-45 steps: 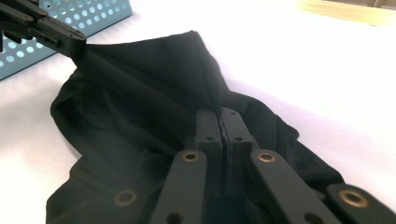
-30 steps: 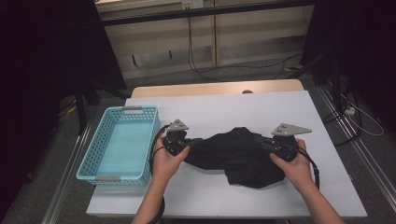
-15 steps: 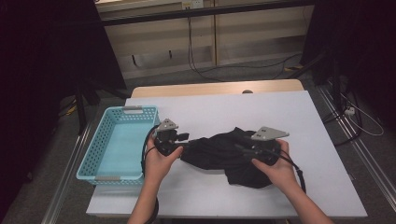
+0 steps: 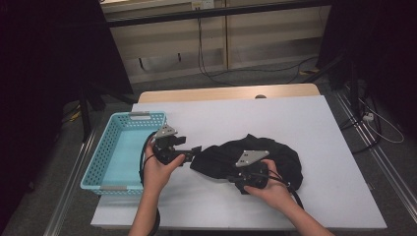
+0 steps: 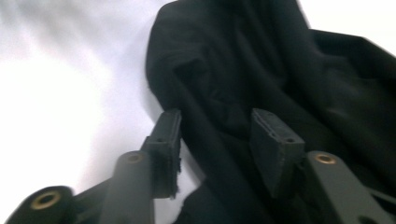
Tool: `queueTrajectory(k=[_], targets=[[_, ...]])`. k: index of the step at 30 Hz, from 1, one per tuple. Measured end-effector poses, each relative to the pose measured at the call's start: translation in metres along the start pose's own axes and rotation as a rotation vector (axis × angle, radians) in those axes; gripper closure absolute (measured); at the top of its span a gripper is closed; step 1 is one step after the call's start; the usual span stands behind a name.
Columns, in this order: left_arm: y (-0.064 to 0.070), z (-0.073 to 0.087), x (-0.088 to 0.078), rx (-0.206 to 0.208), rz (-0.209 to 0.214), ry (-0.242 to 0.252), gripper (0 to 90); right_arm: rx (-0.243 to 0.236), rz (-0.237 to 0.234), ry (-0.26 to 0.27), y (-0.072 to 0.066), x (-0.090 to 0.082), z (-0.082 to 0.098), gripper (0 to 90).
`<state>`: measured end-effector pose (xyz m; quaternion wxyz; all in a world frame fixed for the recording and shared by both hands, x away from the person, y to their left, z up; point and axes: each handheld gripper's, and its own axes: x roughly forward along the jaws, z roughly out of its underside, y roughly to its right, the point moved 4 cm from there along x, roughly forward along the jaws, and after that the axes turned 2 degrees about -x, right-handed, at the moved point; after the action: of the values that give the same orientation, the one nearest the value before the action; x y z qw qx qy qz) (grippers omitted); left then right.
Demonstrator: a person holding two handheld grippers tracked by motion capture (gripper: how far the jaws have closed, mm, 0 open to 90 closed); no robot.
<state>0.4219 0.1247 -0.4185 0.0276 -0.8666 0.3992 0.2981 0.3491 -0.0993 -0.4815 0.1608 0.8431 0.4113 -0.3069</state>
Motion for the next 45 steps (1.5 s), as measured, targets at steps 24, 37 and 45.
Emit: queueTrajectory(k=[24,37,45], targets=[[0.003,0.005,0.001,0.027,0.002,0.01,19.3,0.14,0.042,0.15,0.044,-0.066,0.014,89.5],[0.008,0.007,0.015,0.042,0.009,-0.022,19.0,0.323,0.219,0.176,0.104,-0.116,0.061,89.5],[0.009,0.006,0.02,0.046,0.018,-0.029,18.9,0.322,0.245,0.147,0.108,-0.12,0.07,84.2]])
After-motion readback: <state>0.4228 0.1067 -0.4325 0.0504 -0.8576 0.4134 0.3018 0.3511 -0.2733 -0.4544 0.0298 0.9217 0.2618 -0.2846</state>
